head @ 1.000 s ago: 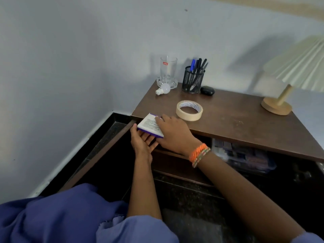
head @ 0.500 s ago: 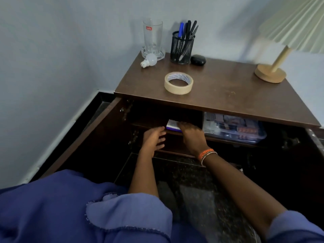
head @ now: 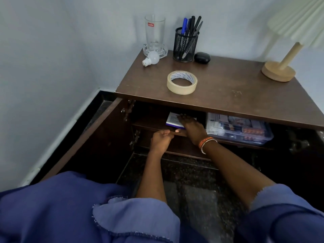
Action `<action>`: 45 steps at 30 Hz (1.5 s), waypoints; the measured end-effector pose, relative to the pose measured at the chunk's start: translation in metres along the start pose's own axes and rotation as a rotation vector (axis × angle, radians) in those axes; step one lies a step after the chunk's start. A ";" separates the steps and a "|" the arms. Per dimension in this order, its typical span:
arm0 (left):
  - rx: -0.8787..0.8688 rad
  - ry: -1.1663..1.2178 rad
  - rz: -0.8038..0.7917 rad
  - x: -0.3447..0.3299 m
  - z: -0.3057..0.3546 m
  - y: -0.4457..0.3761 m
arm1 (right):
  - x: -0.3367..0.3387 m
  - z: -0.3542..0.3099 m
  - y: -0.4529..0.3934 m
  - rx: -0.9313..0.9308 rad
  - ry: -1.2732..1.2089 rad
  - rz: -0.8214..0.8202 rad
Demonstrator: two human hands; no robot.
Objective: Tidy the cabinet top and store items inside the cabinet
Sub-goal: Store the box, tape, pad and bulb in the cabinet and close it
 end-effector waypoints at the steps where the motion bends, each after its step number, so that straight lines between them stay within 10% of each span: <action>1: -0.006 0.002 0.001 0.000 0.001 0.000 | 0.000 0.002 -0.001 0.008 0.014 -0.002; 16: -0.189 0.015 0.153 0.008 0.017 0.004 | -0.003 -0.007 0.010 -0.049 -0.045 0.052; 23: -0.488 0.266 0.593 0.035 0.061 0.037 | 0.061 -0.064 0.058 0.136 -0.129 0.414; 29: -0.696 0.094 0.638 0.037 0.094 0.053 | 0.136 -0.076 0.066 0.176 -0.167 0.718; 45: -0.727 0.037 0.595 0.038 0.097 0.055 | 0.143 -0.053 0.001 -0.079 -0.128 0.518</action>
Point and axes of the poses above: each hand's wrist, its own y-axis away from the middle knuckle, its own x-axis out of the back of the hand, z = x × y, the point moved 3 cm from there along -y, towards the middle knuckle, and after that the axes turned 2 degrees about x, right-handed, at the moved point
